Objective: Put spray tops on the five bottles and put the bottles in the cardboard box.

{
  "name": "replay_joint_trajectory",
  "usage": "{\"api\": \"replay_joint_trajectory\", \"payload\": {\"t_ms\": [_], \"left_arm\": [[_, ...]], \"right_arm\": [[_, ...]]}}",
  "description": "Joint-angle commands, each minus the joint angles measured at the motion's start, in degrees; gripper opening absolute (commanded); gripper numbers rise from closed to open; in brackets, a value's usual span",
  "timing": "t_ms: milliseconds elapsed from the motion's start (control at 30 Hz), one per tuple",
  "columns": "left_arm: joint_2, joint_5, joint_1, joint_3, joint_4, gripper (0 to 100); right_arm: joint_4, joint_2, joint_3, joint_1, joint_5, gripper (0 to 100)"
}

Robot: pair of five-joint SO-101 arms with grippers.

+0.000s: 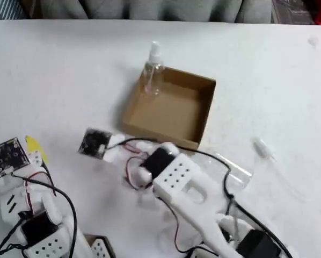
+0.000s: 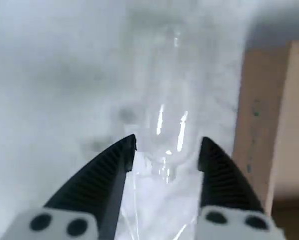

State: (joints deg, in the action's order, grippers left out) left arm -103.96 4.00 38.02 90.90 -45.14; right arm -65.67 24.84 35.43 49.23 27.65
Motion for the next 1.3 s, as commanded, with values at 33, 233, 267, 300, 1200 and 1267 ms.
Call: {"api": "replay_joint_trajectory", "payload": {"t_ms": [33,233,267,300,1200,1267], "left_arm": [[-0.7,3.3,-4.7,-1.6,-2.6,15],[-0.7,5.8,-10.1,-2.9,-6.0,15],[-0.7,6.0,-10.9,-2.9,-6.0,15],[-0.7,6.7,-11.7,-3.0,-6.1,15],[-0.7,50.7,-38.4,-13.5,-32.3,15],[-0.7,50.8,-42.1,-14.1,-32.8,15]], "right_arm": [[-8.0,6.5,-4.3,-7.1,0.7,2.1],[-19.6,12.3,-4.0,-23.0,0.6,1.5],[-21.1,12.7,-4.0,-26.9,0.6,1.7],[-22.8,13.2,-3.8,-31.3,0.6,1.6],[-2.2,19.6,22.2,-99.6,17.7,1.7],[-2.2,19.6,22.2,-100.4,17.8,1.7]]}}
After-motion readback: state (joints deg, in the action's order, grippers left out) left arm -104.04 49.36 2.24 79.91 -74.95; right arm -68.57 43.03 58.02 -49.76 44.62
